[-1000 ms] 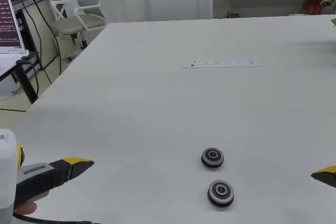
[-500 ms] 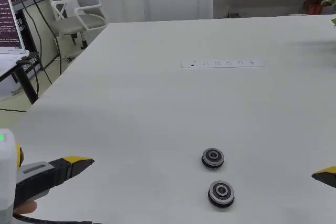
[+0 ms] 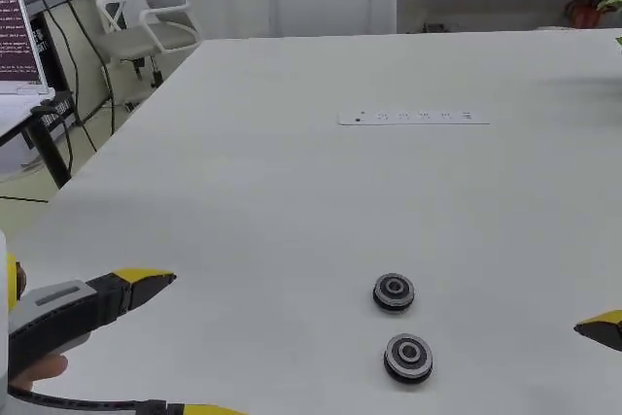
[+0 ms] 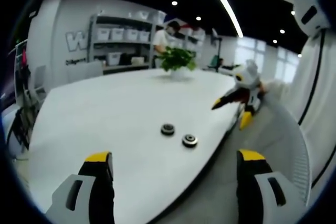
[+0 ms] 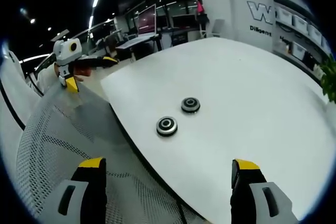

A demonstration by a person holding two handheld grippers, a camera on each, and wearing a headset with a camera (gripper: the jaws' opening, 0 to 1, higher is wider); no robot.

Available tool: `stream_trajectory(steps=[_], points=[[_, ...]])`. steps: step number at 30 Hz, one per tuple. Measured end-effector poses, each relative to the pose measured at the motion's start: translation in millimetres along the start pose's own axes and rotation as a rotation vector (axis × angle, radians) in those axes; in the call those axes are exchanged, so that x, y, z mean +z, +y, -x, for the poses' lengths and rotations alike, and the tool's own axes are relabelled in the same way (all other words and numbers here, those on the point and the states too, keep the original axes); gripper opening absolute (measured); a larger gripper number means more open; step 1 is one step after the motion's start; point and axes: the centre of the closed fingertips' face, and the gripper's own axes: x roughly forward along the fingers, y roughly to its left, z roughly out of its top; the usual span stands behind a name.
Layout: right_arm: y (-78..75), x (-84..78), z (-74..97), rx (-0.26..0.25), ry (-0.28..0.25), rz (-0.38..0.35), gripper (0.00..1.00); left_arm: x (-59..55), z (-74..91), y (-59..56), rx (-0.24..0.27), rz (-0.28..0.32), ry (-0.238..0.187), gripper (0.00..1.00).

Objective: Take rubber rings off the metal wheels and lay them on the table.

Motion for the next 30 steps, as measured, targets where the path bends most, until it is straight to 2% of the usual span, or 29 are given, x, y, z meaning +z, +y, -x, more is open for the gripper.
stream_trajectory(steps=[8, 13, 20, 23, 25, 30], points=[[-4.0, 10.5, 4.9, -0.022, -0.045, 0.014, 0.99, 12.3, 1.5, -1.9, -0.006, -0.022, -0.015, 1.00], [-1.6, 17.7, 9.8, -0.015, -0.061, 0.032, 0.99, 26.7, -0.6, -3.4, -0.026, -0.055, -0.031, 1.00], [-2.0, 41.4, 17.2, 0.000, -0.120, 0.079, 0.99, 53.6, -6.4, -8.4, -0.059, -0.139, -0.051, 1.00], [-4.2, 59.7, 21.3, 0.004, -0.196, 0.108, 0.92, 65.2, -9.1, -9.3, -0.071, -0.175, -0.068, 1.00], [-4.0, 68.2, 24.1, 0.009, -0.221, 0.117, 0.88, 72.8, -11.1, -10.7, -0.085, -0.194, -0.079, 1.00], [-3.6, 90.7, 26.8, 0.018, -0.275, 0.152, 0.87, 88.3, -21.3, -11.5, -0.109, -0.256, -0.079, 1.00]])
